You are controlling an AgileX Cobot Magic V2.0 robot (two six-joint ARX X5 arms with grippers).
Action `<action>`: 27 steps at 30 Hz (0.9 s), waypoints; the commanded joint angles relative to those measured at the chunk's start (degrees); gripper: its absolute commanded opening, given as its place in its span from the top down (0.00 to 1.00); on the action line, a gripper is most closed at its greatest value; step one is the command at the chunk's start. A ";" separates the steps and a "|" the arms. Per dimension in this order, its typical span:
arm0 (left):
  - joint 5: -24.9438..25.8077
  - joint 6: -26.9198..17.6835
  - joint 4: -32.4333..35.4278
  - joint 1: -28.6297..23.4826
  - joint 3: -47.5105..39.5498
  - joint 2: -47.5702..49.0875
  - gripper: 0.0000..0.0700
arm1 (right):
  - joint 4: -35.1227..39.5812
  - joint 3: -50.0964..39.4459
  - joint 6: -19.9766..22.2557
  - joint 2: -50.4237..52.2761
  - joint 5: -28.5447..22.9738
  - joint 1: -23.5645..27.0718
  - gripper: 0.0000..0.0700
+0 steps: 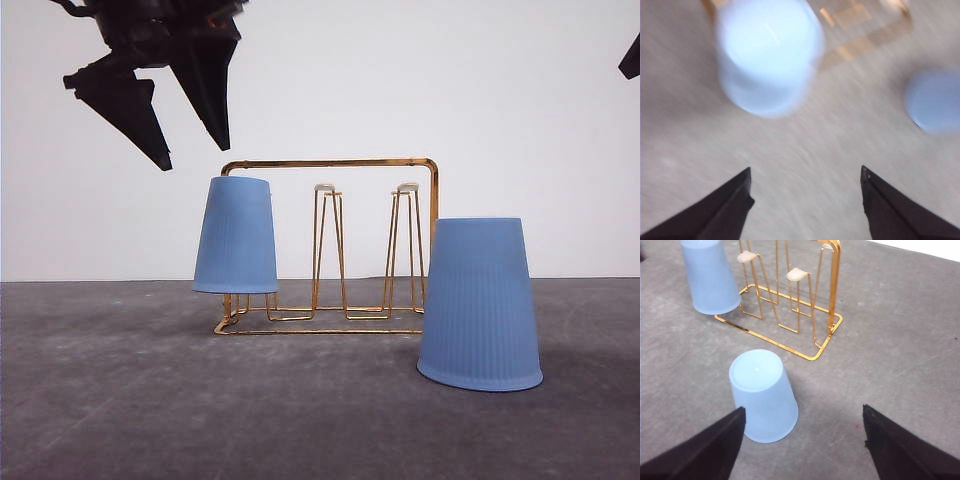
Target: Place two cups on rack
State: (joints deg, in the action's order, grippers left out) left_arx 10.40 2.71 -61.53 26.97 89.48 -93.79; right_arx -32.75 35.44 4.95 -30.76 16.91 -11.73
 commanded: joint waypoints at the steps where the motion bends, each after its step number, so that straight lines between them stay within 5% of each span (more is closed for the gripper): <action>1: 1.43 -0.32 0.69 -0.05 -1.77 0.54 0.45 | 0.10 0.46 -2.16 -0.13 0.36 -0.32 0.32; 13: 1.66 13.70 25.51 -0.38 -40.53 26.70 0.45 | 0.71 0.46 -4.48 -5.19 4.20 -1.88 0.31; 19: 1.59 18.55 23.93 -0.38 -50.53 38.85 0.45 | 5.48 0.46 -4.55 -12.67 4.30 -4.73 0.31; 27: 1.66 22.21 20.66 -0.38 -51.52 47.28 0.45 | 16.28 0.46 -4.56 -25.93 4.30 -9.31 0.21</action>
State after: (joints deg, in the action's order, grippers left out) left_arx 11.94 23.67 -41.04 26.37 37.58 -46.41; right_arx -17.49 35.44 1.04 -55.49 21.02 -20.58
